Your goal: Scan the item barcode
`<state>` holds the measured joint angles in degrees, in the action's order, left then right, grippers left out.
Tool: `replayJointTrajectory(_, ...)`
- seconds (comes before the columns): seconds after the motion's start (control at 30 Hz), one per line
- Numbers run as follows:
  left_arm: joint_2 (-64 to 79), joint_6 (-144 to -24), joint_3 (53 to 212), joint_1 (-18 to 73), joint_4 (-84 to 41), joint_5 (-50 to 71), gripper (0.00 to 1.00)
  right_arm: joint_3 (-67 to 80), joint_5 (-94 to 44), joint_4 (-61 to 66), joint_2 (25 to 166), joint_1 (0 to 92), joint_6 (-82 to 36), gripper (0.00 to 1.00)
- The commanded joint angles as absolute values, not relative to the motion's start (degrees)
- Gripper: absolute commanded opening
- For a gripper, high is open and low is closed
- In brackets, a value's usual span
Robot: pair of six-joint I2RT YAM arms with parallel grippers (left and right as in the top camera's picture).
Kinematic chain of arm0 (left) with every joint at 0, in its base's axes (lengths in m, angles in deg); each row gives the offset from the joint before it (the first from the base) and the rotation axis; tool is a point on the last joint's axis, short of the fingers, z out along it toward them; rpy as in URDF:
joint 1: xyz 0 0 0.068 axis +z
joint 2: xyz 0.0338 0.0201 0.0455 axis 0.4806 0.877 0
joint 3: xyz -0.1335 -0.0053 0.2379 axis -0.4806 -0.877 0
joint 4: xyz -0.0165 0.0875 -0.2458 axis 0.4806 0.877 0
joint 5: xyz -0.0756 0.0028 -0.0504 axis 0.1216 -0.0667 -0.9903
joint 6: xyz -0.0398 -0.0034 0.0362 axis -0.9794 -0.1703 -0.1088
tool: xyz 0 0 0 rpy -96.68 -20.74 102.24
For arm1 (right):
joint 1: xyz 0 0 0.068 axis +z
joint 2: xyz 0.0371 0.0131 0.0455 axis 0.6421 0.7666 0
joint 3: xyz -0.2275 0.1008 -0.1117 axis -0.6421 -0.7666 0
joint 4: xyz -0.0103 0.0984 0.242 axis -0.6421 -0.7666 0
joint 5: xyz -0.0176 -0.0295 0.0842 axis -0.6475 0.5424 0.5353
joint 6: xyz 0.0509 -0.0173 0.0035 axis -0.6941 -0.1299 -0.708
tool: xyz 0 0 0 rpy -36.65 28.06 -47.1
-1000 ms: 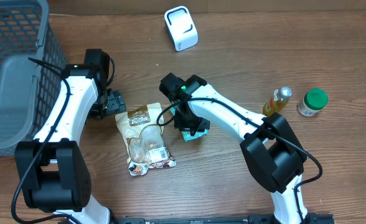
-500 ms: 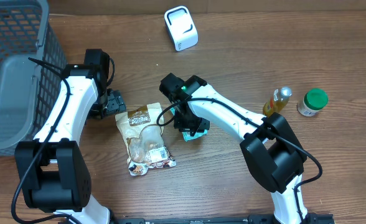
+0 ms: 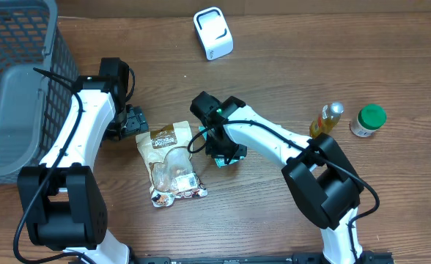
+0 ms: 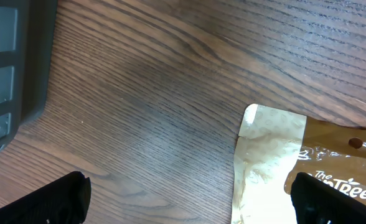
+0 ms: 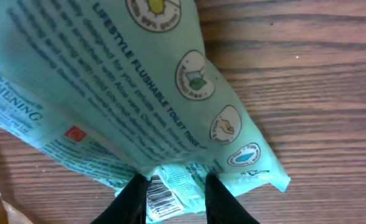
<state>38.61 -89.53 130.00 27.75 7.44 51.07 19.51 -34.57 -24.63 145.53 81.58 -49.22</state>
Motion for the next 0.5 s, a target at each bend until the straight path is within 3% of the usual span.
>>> replayJointTrajectory(0.0, 39.22, -89.92, 130.02, 27.95, 7.37, 52.23, 0.99, 16.75, -35.05, -22.99, 146.66, 81.40, -49.11, 0.27)
replayJointTrajectory(0.1, 39.22, -89.94, 130.02, 27.95, 7.37, 52.23, 1.00, 16.75, -35.02, -23.16, 146.66, 81.40, -49.11, 0.46)
replayJointTrajectory(0.17, 39.22, -89.94, 130.02, 27.95, 7.37, 52.23, 1.00, 16.75, -34.74, -23.14, 146.66, 81.40, -49.11, 0.51)
replayJointTrajectory(0.47, 39.22, -89.92, 130.02, 27.95, 7.37, 52.23, 1.00, 25.19, -34.24, -30.86, 146.64, 80.68, -46.49, 0.60)
